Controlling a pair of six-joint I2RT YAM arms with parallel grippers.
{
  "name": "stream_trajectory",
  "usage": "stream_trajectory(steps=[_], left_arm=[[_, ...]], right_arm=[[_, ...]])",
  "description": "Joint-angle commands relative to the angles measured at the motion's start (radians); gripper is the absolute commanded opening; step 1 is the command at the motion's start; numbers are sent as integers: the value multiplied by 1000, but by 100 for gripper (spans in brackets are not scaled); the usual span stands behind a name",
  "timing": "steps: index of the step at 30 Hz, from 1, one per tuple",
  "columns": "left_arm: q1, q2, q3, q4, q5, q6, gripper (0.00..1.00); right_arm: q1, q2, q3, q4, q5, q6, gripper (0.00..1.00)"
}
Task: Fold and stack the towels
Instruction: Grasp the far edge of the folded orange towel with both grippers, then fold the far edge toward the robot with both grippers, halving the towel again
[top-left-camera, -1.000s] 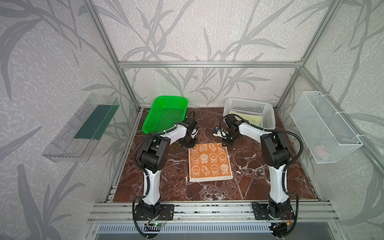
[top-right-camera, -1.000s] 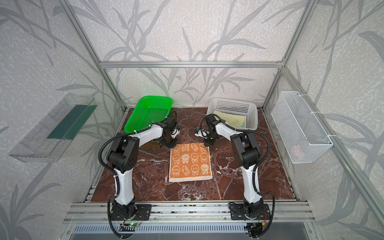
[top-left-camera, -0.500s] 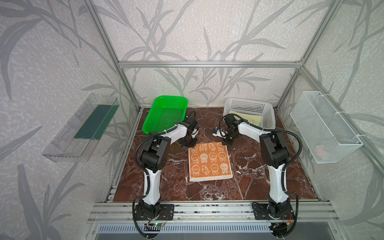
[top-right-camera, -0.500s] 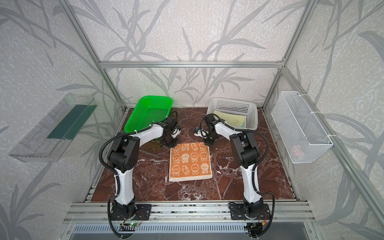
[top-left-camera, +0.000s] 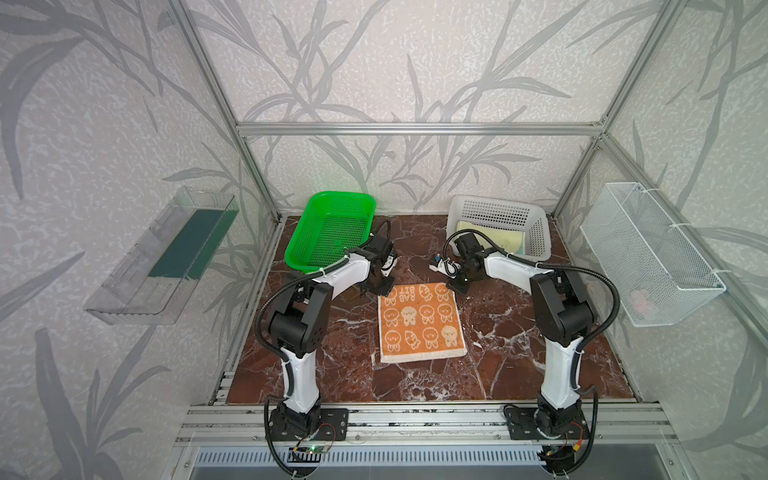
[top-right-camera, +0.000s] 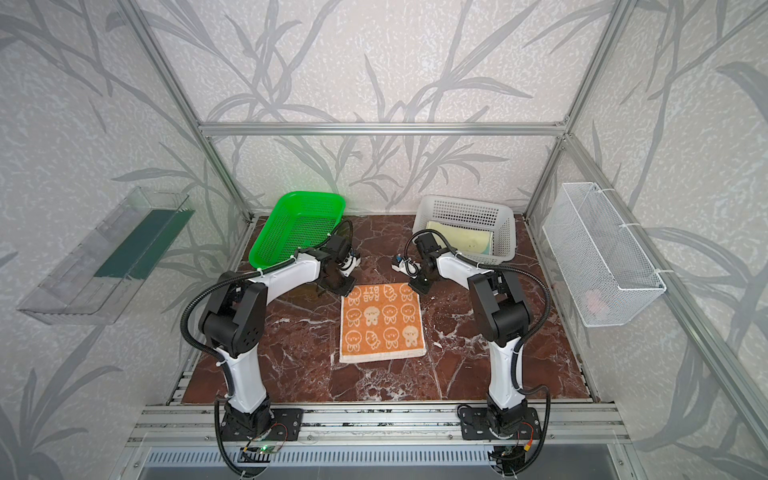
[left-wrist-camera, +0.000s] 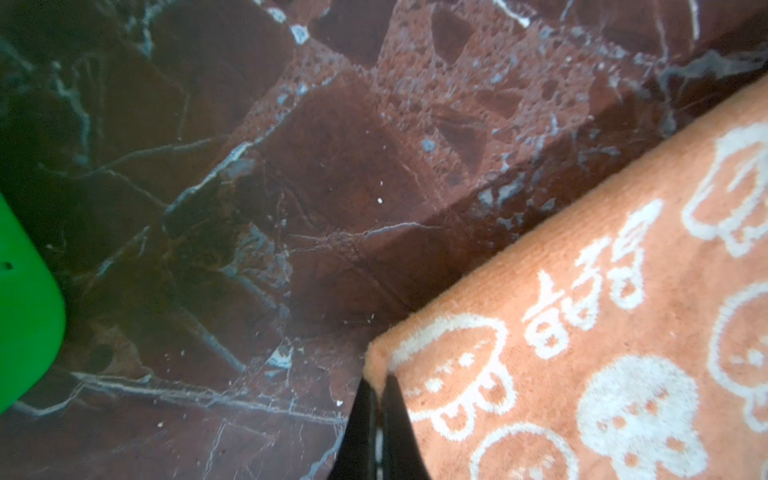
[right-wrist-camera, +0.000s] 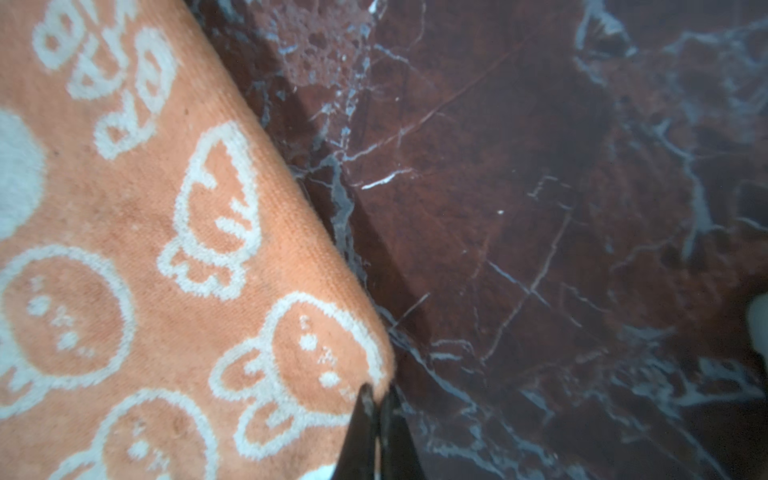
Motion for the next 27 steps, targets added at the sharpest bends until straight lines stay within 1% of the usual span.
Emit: stream_trajectory(steps=[1, 5, 9, 15, 18, 22, 27], left_arm=[[-5, -74, -39, 52, -26, 7, 0], [-9, -130, -99, 132, -22, 18, 0], [-8, -172, -166, 235, -36, 21, 0], [-8, -215, -219, 288, -57, 17, 0], [-8, -242, -249, 334, -75, 20, 0], [-8, -273, -304, 443, -73, 48, 0], [-9, -288, -342, 569, -116, 62, 0]], right_arm=[[-20, -71, -30, 80, -18, 34, 0], [-24, -93, -60, 108, -22, 41, 0], [-23, -121, -95, 147, 14, 60, 0], [-27, -184, -187, 271, 56, 58, 0], [-38, -202, -216, 321, 21, 58, 0], [-46, -204, -223, 374, -23, 50, 0], [-51, -190, -210, 445, -54, 41, 0]])
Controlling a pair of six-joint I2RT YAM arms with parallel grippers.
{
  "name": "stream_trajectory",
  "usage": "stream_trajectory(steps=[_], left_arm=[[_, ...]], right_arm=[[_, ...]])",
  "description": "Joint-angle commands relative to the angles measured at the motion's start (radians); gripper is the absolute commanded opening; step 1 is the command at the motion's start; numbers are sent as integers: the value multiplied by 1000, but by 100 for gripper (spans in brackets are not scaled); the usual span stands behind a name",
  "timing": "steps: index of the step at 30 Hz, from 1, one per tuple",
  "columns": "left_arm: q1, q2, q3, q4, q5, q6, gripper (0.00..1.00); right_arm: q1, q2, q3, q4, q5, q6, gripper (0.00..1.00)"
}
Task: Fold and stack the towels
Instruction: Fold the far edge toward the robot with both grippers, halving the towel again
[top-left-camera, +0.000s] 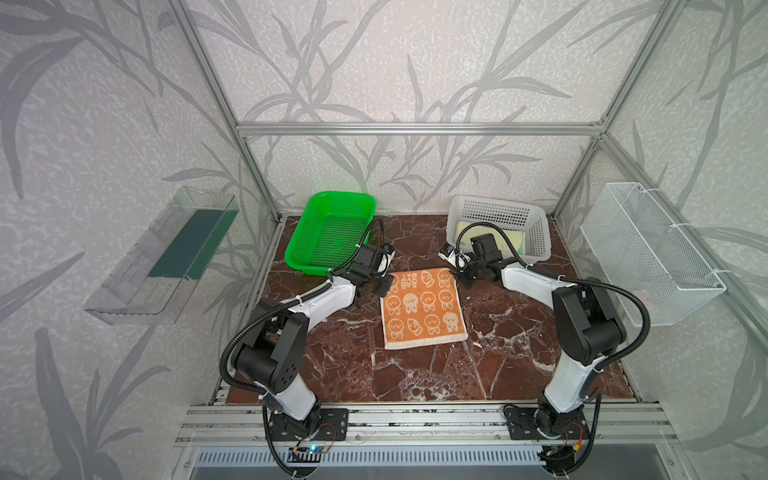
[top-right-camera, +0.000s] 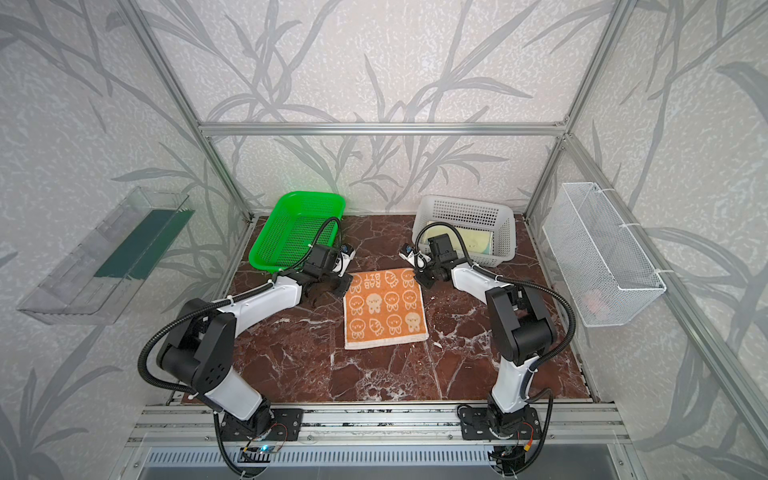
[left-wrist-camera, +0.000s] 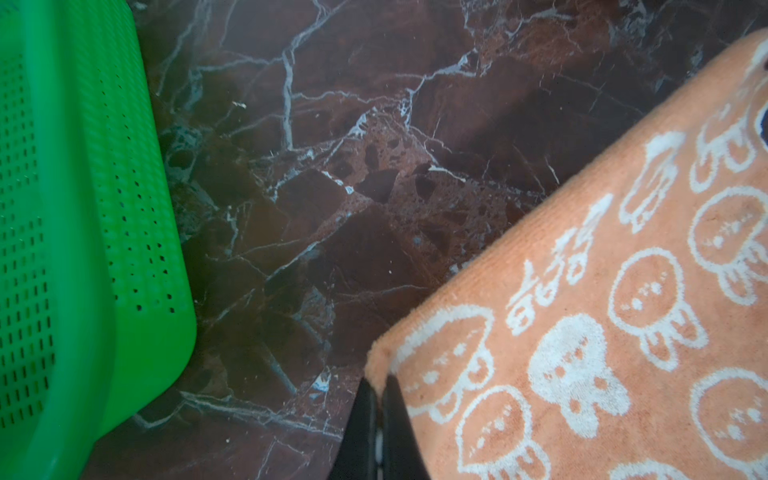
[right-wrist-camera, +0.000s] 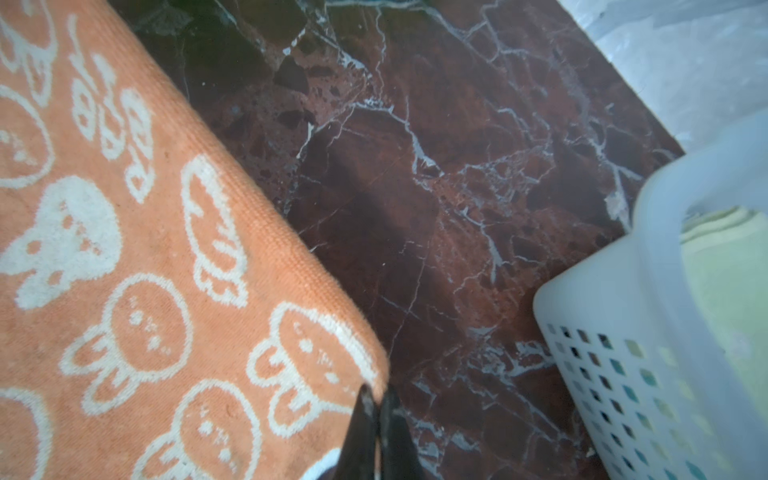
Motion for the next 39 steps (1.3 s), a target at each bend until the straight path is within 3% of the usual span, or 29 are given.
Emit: stream_trajectory(steps=[1, 17, 39], left_arm=[[5, -28, -20, 110, -60, 41, 0], [10, 75, 73, 127, -81, 152, 0], [5, -41, 17, -60, 52, 34, 0]], right_arm=[[-15, -14, 5, 83, -29, -10, 0], [-34, 106, 41, 295, -77, -80, 0], [-56, -70, -37, -43, -216, -57, 0]])
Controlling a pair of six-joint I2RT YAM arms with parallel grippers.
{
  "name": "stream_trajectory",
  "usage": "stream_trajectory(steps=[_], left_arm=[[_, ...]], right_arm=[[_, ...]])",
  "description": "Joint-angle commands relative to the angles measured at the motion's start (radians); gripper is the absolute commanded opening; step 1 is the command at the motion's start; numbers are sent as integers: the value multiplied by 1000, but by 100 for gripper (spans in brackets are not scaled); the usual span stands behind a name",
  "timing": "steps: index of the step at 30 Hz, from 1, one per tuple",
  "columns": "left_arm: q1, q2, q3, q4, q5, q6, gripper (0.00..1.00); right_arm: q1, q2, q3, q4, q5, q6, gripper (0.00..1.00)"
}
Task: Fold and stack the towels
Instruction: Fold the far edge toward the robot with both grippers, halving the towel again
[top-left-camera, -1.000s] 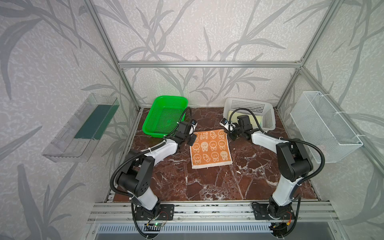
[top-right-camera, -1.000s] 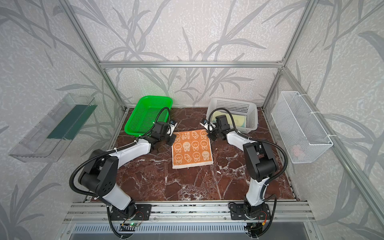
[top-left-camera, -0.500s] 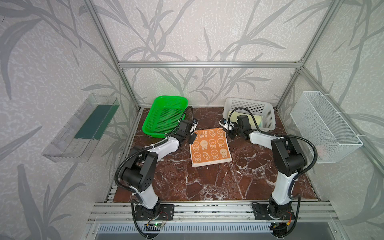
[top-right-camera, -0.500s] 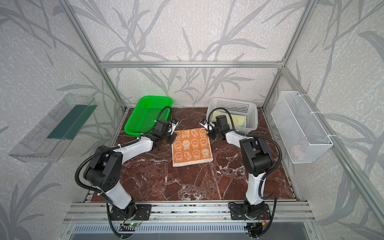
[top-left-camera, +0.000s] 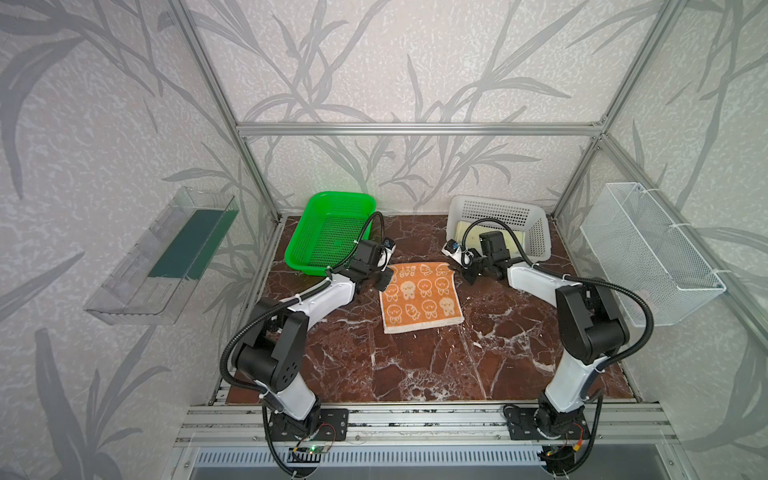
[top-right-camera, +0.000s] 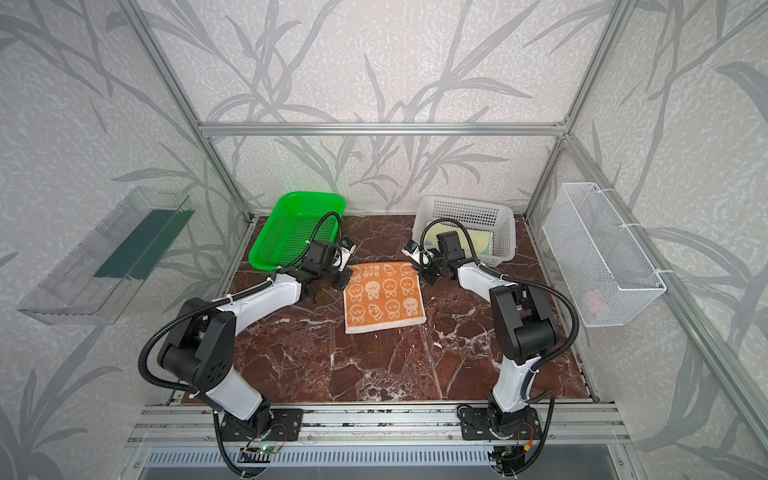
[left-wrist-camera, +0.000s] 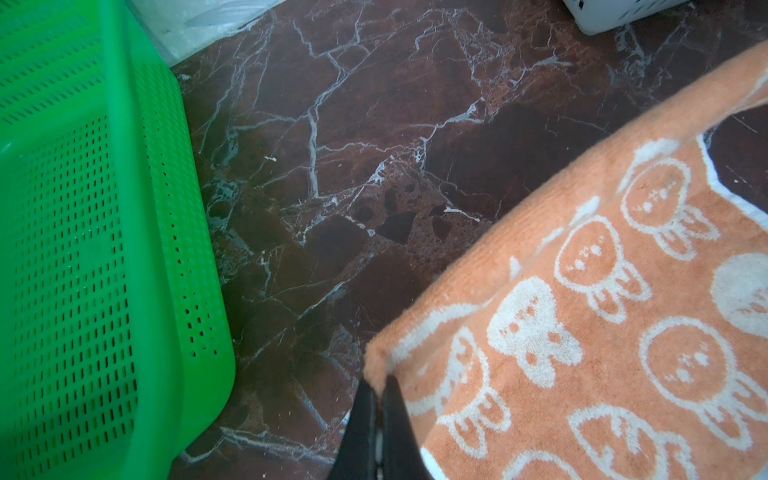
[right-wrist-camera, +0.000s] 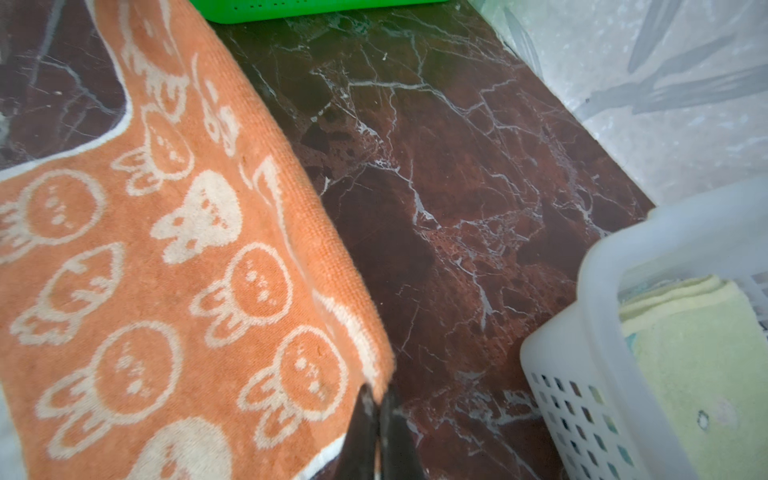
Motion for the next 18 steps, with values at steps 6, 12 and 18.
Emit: stream_trajectory(steps=[6, 12, 18], left_arm=[[0, -75, -51, -90, 71, -37, 0], [-7, -91, -48, -191, 116, -47, 0], [-11, -104, -51, -278, 161, -106, 0]], right_arm=[[-2, -93, -56, -159, -45, -28, 0], [1, -147, -83, -251, -33, -61, 0], [17, -177, -110, -312, -30, -75, 0]])
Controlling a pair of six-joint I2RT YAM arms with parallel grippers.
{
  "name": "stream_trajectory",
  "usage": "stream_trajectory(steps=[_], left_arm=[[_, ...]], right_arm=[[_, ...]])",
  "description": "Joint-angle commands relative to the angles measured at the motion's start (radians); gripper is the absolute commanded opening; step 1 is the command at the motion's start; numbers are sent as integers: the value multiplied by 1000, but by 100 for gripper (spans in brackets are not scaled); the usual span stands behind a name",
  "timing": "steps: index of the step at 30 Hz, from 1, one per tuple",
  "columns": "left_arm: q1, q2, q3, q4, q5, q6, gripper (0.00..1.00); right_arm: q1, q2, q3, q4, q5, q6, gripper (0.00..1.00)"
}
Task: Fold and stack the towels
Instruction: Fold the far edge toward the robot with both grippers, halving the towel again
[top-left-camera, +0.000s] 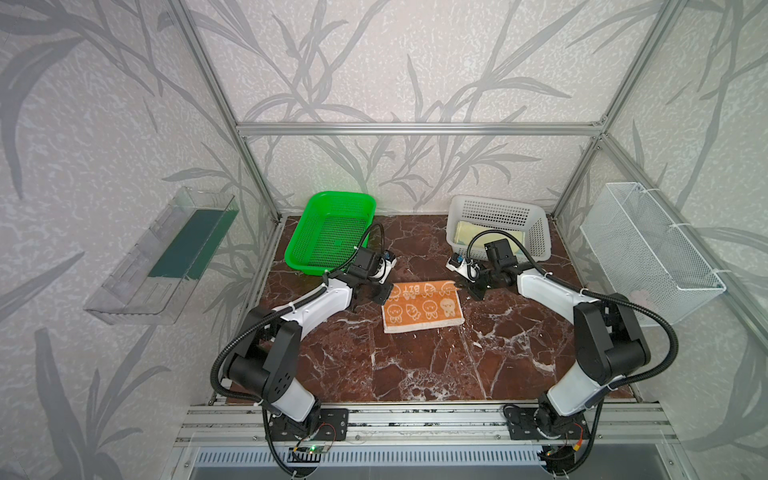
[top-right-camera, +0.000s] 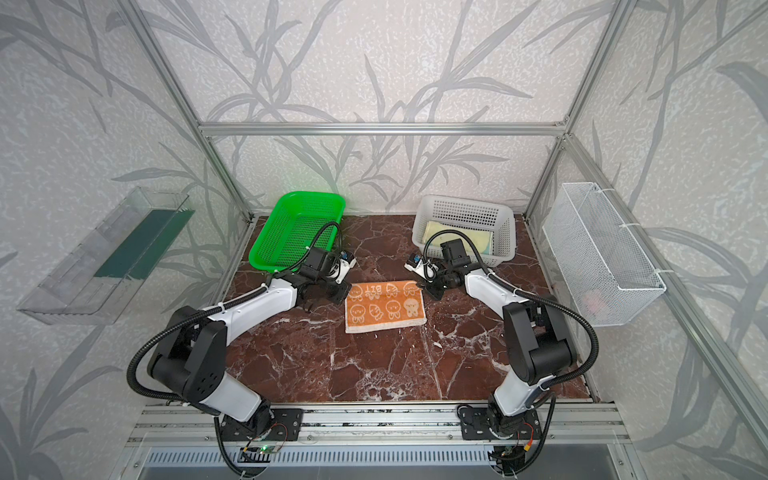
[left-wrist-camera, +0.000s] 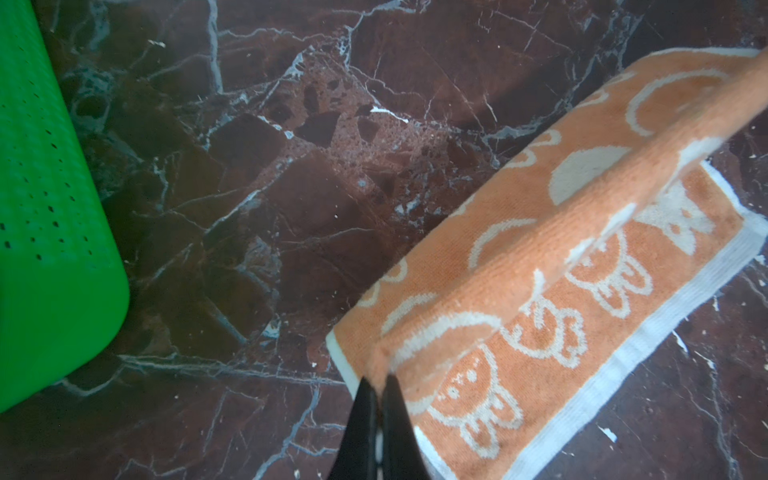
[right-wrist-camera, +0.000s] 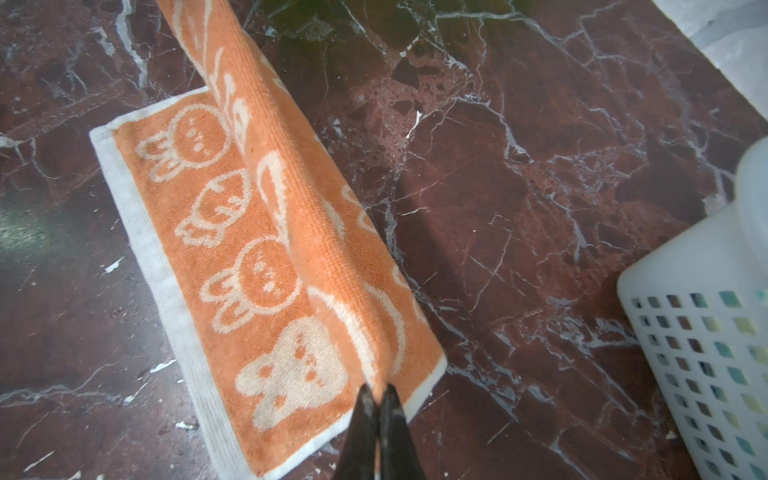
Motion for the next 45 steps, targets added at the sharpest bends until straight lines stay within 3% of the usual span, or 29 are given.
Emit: stream_trajectory(steps=[1, 14, 27, 34, 41, 45], left_arm=[[-5, -43, -13, -86, 45, -52, 0], [-99, -81, -67, -107, 38, -106, 0], [-123, -84, -105, -91, -3, -156, 0], [-126, -76, -151, -36, 34, -183, 0], [-145, -35, -162, -21, 29, -202, 0], [-151, -56, -173, -18, 11, -208, 9]], right_arm=[[15, -36, -20, -81, 0, -18, 0], [73, -104, -109, -135, 121, 0, 0], [77, -135, -166, -148, 142, 28, 0], [85, -121, -185, -166, 147, 31, 0], [114, -73, -167, -208, 176, 25, 3], [140, -54, -156, -248, 204, 16, 12]])
